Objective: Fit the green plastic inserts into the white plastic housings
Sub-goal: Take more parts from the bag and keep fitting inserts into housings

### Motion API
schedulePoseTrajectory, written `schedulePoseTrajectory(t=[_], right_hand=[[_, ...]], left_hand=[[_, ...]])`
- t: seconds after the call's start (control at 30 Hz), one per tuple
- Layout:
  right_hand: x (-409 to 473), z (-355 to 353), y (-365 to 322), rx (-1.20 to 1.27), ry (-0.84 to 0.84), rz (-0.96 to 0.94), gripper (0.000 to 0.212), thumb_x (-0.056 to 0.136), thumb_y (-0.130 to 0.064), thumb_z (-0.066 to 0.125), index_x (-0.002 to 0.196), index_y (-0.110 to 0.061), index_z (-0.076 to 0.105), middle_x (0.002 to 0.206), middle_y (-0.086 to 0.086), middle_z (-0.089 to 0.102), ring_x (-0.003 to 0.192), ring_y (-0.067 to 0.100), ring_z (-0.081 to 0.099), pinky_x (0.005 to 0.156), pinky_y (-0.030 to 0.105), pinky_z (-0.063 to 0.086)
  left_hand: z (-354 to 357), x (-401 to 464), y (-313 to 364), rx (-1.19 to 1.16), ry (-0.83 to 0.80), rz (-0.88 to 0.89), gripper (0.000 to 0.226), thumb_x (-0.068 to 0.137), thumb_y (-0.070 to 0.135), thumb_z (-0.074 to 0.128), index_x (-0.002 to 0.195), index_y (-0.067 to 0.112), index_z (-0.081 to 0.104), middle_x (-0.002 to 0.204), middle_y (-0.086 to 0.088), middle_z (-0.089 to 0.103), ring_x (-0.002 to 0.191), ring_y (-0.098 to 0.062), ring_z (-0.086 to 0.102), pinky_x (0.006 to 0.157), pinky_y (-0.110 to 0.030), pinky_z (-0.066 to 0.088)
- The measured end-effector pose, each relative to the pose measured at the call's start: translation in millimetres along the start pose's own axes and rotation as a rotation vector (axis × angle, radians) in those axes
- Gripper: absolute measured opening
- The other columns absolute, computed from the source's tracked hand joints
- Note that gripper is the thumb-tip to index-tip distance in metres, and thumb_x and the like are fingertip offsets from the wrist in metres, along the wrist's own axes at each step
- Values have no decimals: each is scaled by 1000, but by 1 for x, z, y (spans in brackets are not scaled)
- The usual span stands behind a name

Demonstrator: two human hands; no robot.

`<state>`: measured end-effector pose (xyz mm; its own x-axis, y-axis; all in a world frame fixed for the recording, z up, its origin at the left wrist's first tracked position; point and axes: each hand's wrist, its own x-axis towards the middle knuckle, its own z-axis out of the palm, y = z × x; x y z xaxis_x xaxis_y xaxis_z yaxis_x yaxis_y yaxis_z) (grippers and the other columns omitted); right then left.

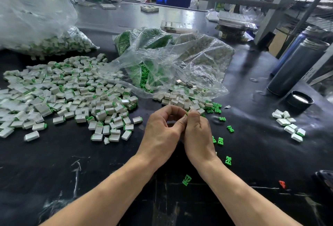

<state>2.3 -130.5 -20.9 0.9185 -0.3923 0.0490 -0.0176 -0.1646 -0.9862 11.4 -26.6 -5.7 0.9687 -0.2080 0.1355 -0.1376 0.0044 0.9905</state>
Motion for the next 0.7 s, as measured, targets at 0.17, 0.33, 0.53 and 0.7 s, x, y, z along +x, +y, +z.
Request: schedulePoseTrajectory(t=[0.17,0.33,0.53,0.7], right_hand=[[2,0,2,-9,-21,-5,65,93,-46,27,86,-10,81,86,9,79,91,32,74,89,52,57],[3,0,3,48,-37,31,61,92,-48,30,88,-16,82,85,7,80,92,29,75,94,53,56],[2,-1,0,88,-51,80,55,91,-63,33,76,-36,78,65,0,72,69,26,68,72,50,55],[4,-11,-2,-29,-36,-14,69,100,-65,34,68,-11,63,55,-1,53,54,21,49,56,51,45]], left_hand=[[0,0,1,-1,2,-1,3,93,19,75,90,20,73,85,0,76,83,-21,73,68,-19,56],[2,0,1,-18,9,-3,4,93,19,75,89,20,73,83,4,76,77,-11,73,64,-15,53],[1,2,0,-57,0,0,4,93,16,75,90,18,73,81,3,76,72,-7,71,65,-15,52],[-6,5,-1,70,59,48,7,91,21,78,89,25,73,84,9,76,83,-7,71,76,-17,53]])
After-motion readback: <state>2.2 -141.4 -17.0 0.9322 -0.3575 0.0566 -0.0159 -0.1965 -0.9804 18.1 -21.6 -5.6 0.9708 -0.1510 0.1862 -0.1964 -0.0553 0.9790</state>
